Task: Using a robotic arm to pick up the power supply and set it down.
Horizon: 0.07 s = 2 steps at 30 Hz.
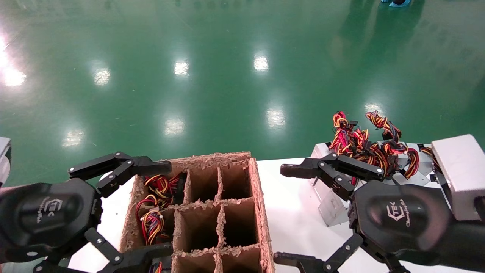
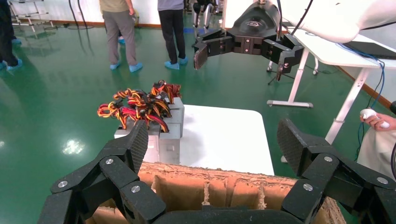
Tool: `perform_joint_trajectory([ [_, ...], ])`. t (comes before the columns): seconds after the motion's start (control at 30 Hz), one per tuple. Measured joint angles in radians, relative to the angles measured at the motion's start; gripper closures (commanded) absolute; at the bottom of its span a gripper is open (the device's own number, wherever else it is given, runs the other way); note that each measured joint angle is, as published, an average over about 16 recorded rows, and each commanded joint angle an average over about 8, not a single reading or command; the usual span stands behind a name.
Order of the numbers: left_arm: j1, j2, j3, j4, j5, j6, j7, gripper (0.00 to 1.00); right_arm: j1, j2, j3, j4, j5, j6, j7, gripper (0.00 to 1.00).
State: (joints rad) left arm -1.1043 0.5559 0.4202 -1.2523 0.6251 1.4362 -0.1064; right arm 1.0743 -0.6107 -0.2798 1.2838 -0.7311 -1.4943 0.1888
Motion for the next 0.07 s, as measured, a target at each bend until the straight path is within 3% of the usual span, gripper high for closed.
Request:
perform_joint_trajectory([
  [0.07,0.0,0.0,0.0,0.0,0.0,0.0,0.0,0.0,0.0,0.0,0.0,0.0,0.0,0.0,0.0,0.0],
])
